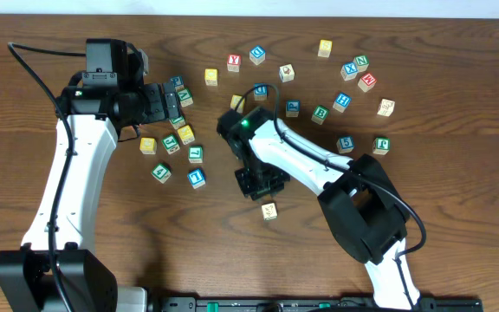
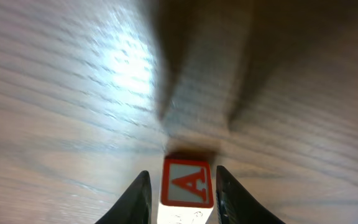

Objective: Spell out AI2

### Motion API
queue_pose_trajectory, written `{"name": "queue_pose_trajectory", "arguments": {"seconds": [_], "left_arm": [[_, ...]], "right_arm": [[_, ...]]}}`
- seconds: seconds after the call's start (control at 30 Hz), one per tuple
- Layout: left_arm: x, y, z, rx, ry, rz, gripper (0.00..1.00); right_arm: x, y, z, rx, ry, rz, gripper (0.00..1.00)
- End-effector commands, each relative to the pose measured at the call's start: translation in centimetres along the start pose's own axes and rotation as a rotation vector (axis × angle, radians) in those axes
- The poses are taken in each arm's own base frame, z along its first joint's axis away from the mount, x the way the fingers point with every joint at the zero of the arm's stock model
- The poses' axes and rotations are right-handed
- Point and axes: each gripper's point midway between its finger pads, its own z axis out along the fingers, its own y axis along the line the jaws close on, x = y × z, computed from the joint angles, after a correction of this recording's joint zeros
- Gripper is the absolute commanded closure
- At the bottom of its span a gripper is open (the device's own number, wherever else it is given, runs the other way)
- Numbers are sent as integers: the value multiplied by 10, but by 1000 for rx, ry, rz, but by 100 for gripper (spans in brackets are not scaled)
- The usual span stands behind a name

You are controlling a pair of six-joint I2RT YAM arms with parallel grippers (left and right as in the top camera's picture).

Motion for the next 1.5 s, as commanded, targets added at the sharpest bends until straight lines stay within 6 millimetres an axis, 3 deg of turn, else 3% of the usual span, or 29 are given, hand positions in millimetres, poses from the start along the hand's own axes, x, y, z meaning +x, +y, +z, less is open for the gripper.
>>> {"name": "queue_pose_trajectory", "arguments": {"seconds": [0.0, 0.17, 0.33, 0.5, 0.77, 1.03, 1.47], "left_arm": [[-4, 1, -5, -3, -14, -1, 2], [-4, 1, -5, -3, -14, -1, 2], [-4, 1, -5, -3, -14, -1, 2], [-4, 1, -5, -3, -14, -1, 2], [-4, 1, -5, -3, -14, -1, 2], [-4, 1, -5, -3, -14, -1, 2], [-4, 1, -5, -3, -14, -1, 2]], "right_arm": [[-12, 2, -14, -9, -53, -35, 71], [0, -3, -14, 6, -2, -34, 68], [13, -8, -11, 26, 53, -27, 53], [16, -7, -3, 27, 62, -17, 50], [25, -8, 10, 41, 89, 4, 57], [26, -9, 11, 43, 92, 4, 66], [12, -4, 8, 20, 38, -26, 73]]}}
